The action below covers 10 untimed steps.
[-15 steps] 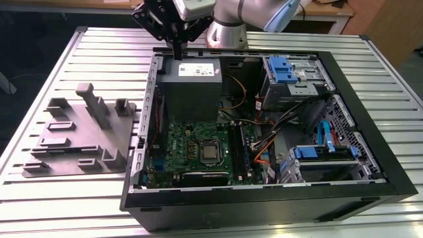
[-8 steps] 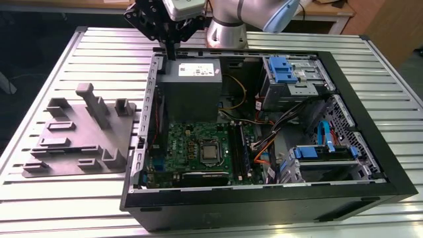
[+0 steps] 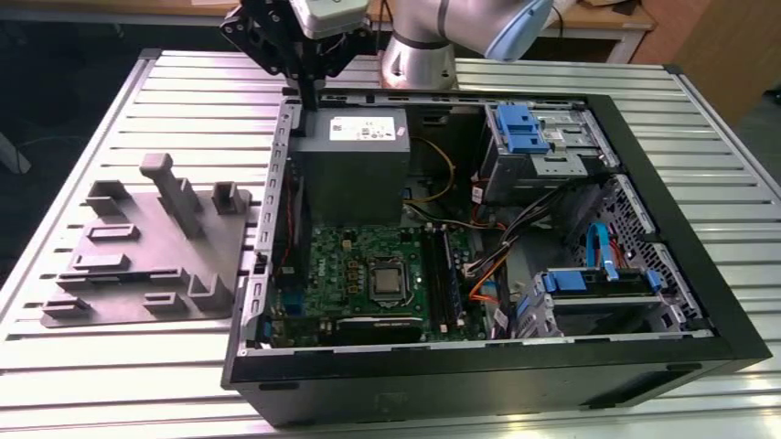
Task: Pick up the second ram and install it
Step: 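Reach for the second ram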
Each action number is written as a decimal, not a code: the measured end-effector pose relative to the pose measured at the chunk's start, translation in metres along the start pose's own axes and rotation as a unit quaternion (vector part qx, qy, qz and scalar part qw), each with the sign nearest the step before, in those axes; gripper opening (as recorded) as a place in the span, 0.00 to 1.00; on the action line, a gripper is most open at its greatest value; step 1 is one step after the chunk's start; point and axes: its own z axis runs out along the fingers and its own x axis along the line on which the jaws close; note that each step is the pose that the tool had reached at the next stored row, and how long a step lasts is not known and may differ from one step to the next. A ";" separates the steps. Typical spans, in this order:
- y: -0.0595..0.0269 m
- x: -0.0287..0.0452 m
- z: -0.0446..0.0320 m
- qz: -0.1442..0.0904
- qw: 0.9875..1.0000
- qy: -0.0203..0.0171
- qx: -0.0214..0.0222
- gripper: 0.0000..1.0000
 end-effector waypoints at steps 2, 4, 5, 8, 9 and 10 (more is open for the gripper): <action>-0.0003 0.0035 0.0000 0.000 1.000 0.000 0.000 0.10; -0.0005 0.0069 0.0000 0.000 1.000 0.000 0.000 0.10; -0.0006 0.0085 -0.0001 0.000 1.000 0.000 0.000 0.10; -0.0011 0.0144 -0.0002 0.000 1.000 0.000 0.000 0.10; -0.0012 0.0164 -0.0002 0.000 1.000 0.000 0.000 0.10; -0.0014 0.0182 -0.0002 0.000 1.000 0.000 0.000 0.10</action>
